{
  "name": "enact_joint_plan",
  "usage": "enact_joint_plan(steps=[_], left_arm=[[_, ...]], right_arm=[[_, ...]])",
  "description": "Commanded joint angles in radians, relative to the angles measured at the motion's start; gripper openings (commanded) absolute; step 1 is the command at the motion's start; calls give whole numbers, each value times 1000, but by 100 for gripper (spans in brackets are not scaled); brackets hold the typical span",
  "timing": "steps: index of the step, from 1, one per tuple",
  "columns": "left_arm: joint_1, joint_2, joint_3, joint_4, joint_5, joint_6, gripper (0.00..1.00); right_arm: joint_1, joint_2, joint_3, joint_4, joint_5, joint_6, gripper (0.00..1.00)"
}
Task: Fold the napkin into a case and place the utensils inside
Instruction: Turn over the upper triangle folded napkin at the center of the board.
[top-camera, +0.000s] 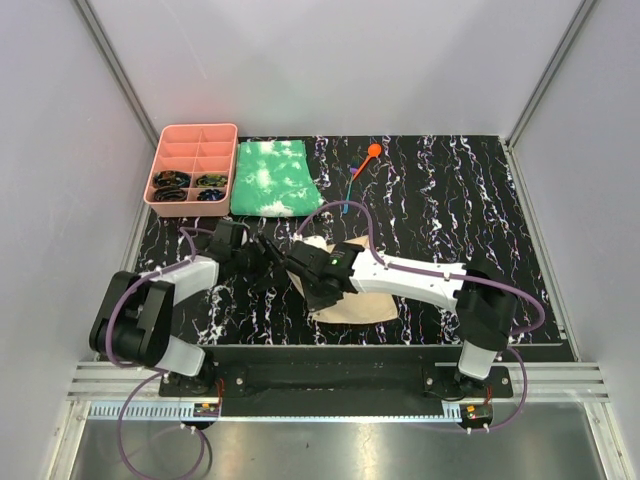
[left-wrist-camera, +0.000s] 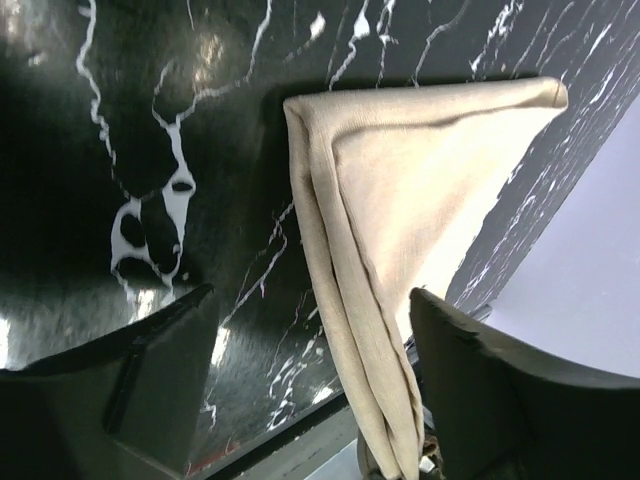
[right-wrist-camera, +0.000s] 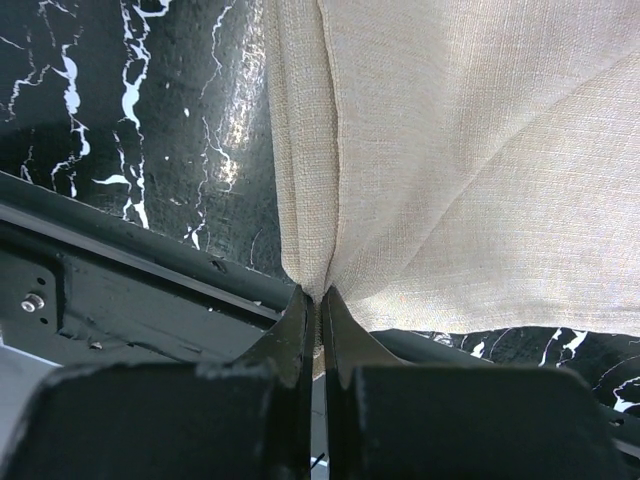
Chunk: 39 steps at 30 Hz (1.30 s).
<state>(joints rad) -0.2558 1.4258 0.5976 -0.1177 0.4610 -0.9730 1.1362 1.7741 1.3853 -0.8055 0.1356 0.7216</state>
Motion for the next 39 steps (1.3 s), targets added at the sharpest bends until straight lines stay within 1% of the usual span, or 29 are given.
enact_joint_plan(steps=[1,3,4,7,9,13,14,16,17,18,22,27,28,29,30,31,32,33,34,36,37,38,39], left_arm=[[-10,74,24,115,45,-62,70],[-14,105,30,143,45,-73,66],[-17,113,31,148,45,-78,62],[-19,131,33,161,35,-81,54],[-19,142,37,171,28,-81,50],[-19,159,59,184,33,-81,36],[-19,159,67,184,28,-81,29],[-19,157,74,182,30,-78,20],[-19,148,86,167,24,-73,7],[-19,144,93,155,18,-60,0],[-7,75,129,57,-33,6,0],[53,-114,162,-124,-111,137,0],[90,-148,165,-154,-116,157,0],[110,-213,175,-216,-133,177,0],[156,-246,185,-255,-143,215,0],[180,-280,212,-292,-156,235,0],[206,-347,229,-366,-174,253,0],[254,-381,247,-402,-186,290,0],[282,-439,298,-468,-206,309,0],[317,-485,364,-525,-277,364,0],[320,-501,437,-554,-309,376,0],[320,-524,470,-594,-353,385,0],[320,-533,494,-600,-363,395,0]], right_arm=[[-10,-61,-9,35,-16,-14,0],[-12,-62,-9,37,-18,-19,0],[-13,-65,-12,37,-19,-19,0],[-13,-71,-15,38,-22,-24,0],[-13,-74,-20,45,-25,-27,0],[-13,-77,-35,52,-28,-33,0],[-13,-81,-37,52,-33,-34,0],[-12,-85,-42,57,-39,-39,0],[-12,-87,-43,60,-42,-42,0],[-13,-90,-46,69,-47,-47,0],[-12,-87,-68,115,-126,-63,0],[22,-44,-11,134,-205,-105,0],[46,-15,32,135,-230,-111,0],[59,4,55,140,-247,-116,0],[71,24,114,150,-272,-123,0],[100,69,150,157,-325,-129,0],[112,94,190,166,-352,-134,0],[128,119,278,173,-379,-143,0],[149,167,328,177,-433,-151,0],[166,209,455,192,-490,-154,0],[172,234,481,212,-561,-146,0],[175,242,501,233,-599,-125,0],[175,243,512,286,-631,-110,0]])
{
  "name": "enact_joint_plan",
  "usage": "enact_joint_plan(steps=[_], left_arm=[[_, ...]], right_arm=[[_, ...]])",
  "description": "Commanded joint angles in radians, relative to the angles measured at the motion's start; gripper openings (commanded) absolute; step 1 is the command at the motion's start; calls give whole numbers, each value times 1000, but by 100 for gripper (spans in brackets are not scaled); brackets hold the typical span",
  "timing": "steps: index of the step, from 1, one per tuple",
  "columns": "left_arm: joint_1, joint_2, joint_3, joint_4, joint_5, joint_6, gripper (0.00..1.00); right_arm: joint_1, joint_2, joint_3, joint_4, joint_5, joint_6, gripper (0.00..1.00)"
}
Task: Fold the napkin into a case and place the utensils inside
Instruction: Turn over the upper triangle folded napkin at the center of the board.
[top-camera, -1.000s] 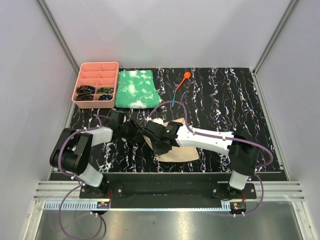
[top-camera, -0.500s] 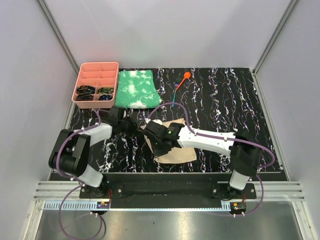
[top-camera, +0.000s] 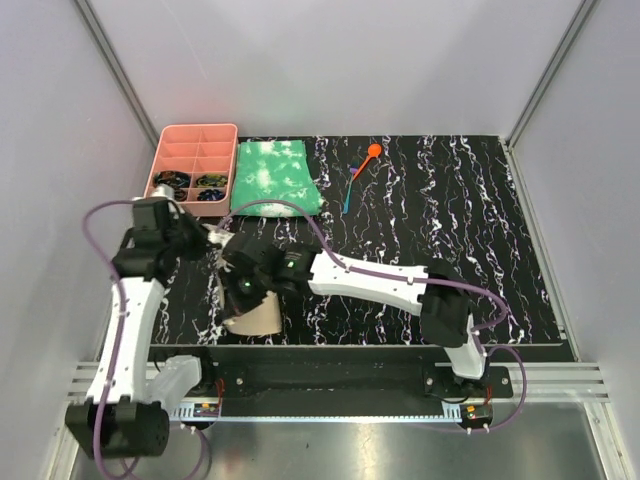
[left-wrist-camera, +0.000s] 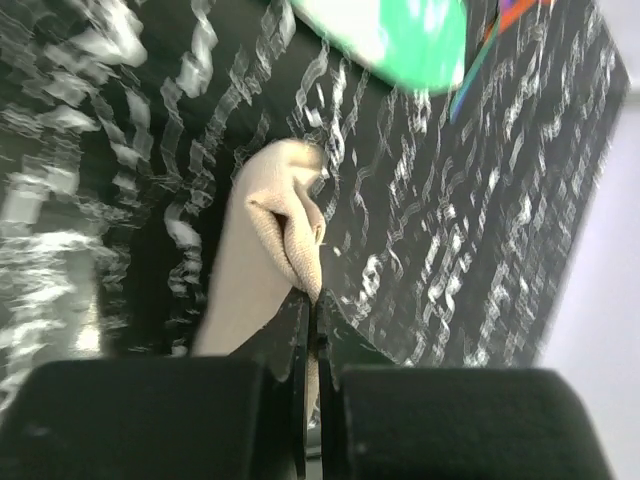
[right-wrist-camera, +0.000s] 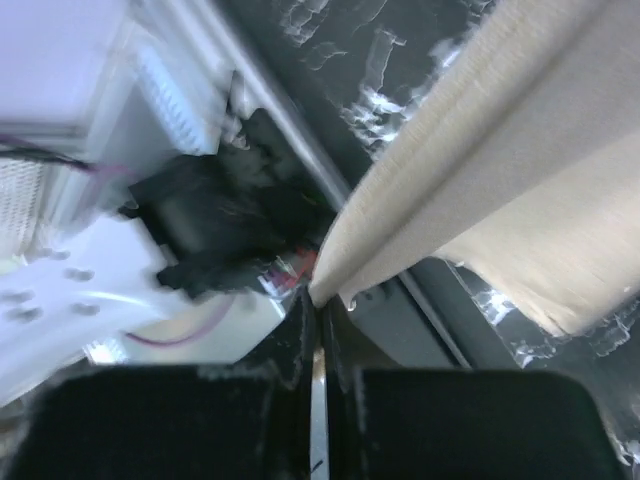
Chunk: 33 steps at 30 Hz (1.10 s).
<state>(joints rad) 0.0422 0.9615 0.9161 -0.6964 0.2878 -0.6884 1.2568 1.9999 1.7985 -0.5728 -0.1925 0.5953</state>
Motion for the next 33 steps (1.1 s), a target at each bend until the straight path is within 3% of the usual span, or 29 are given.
enact_joint_plan(steps=[1,5,7,11,13,16,20,27,33], left_arm=[[22,-70,211,-25,-194,112,0],[10,-6,207,18,-135,81,0],[-28,51,162,88,-113,66,0],[-230,158,102,231,-211,14,0],[-293,259,113,297,-260,0,0],[-393,409,164,343,-285,-20,0],[-494,566,230,388,-319,-46,0],[-599,778,348,394,-351,-62,3],[-637,865,420,380,-345,-66,7]], right_arm=[[53,4,87,89,-346,30,0],[17,-53,-60,285,-387,92,0],[-6,-95,-212,370,-424,129,0],[-104,-193,-564,603,-450,198,0],[-141,-226,-696,753,-464,248,0],[-203,-280,-904,844,-478,256,0],[-257,-334,-1103,895,-476,262,0],[-310,-411,-1245,896,-435,290,0],[-346,-472,-1317,828,-358,334,1]])
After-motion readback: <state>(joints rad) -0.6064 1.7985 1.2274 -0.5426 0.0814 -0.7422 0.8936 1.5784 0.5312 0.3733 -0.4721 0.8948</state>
